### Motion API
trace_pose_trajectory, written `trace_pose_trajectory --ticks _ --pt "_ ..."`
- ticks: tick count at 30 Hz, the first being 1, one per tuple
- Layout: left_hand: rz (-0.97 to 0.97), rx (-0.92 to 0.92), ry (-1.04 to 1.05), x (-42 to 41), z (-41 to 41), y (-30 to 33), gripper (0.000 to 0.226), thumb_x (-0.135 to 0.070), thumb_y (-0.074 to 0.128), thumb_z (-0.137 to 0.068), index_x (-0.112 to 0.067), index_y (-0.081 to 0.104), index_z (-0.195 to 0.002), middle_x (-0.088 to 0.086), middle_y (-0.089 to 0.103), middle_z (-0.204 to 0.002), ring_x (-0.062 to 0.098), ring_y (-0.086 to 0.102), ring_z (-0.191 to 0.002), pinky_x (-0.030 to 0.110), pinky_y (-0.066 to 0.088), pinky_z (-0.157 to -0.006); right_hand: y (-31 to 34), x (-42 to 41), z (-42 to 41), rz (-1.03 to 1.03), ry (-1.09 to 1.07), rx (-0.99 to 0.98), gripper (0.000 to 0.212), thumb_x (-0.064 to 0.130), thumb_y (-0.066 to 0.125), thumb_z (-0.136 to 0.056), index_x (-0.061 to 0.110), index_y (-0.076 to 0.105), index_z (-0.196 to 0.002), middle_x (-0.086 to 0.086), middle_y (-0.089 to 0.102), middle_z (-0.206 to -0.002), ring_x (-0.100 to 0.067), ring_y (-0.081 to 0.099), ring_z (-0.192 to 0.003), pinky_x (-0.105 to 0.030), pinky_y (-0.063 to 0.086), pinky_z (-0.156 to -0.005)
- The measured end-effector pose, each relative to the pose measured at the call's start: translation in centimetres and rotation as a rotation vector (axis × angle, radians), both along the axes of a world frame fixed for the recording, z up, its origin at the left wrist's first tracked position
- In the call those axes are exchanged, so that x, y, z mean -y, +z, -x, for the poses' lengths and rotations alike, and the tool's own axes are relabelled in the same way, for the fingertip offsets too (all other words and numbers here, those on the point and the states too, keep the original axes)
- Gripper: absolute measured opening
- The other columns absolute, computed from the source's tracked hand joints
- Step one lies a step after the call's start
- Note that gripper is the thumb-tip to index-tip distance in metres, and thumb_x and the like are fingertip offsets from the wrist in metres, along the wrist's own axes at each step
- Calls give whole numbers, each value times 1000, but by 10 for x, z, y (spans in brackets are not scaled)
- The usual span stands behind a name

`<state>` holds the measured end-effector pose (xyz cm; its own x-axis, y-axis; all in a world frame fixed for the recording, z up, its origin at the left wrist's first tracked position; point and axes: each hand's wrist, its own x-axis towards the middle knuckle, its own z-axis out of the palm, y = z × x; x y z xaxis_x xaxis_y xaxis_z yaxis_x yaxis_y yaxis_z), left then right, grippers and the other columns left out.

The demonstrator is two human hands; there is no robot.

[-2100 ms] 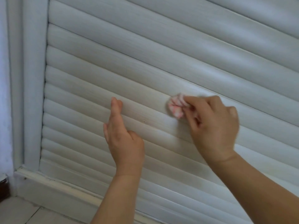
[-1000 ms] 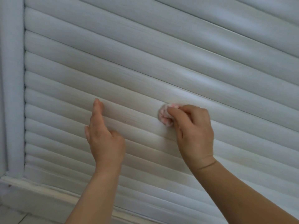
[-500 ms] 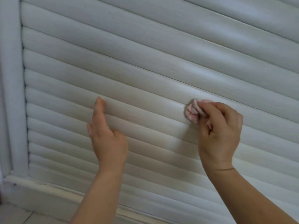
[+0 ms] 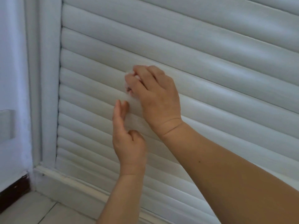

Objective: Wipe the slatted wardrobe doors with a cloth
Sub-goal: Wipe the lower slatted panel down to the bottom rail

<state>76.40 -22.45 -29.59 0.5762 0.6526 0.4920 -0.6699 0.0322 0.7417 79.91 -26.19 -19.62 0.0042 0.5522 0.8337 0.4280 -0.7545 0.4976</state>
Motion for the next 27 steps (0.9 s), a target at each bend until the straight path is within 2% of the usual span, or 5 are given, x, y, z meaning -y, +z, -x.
trace_pose_trajectory --ticks 6,11,18,22,27 --pt "266 54 -37 -5 -7 -1 78 11 24 -62 -26 28 -131 2 48 -126 3 51 -116 26 36 -106 -24 16 2 279 -31 -78 32 7 46 -89 11 69 -111 -11 62 -124 -29 55 -120 -43 36 -104" --pt "232 10 -17 -5 -4 -3 78 7 25 -61 -26 29 -132 0 50 -124 1 46 -120 24 36 -105 -38 42 12 384 -64 -122 47 7 25 -97 12 69 -111 -11 62 -125 -30 54 -121 -45 38 -105" --pt "167 -11 -16 -2 1 3 81 5 25 -59 -25 28 -134 -5 50 -123 -6 44 -119 24 35 -105 -43 79 30 411 -110 -123 34 1 41 -90 8 71 -106 -14 65 -118 -32 59 -114 -44 41 -103" --pt "143 -21 -28 -2 2 4 82 4 25 -59 -18 29 -138 -2 50 -124 -5 44 -118 24 35 -104 -42 94 42 401 -139 -117 32 -2 43 -90 5 72 -102 -15 67 -113 -33 61 -110 -44 45 -99" --pt "146 -23 -63 -1 4 7 79 3 24 -60 -26 27 -133 -4 49 -123 -8 44 -117 15 35 -101 -44 121 56 392 -189 -136 37 -5 35 -94 2 70 -103 -15 66 -114 -33 58 -113 -43 42 -100"
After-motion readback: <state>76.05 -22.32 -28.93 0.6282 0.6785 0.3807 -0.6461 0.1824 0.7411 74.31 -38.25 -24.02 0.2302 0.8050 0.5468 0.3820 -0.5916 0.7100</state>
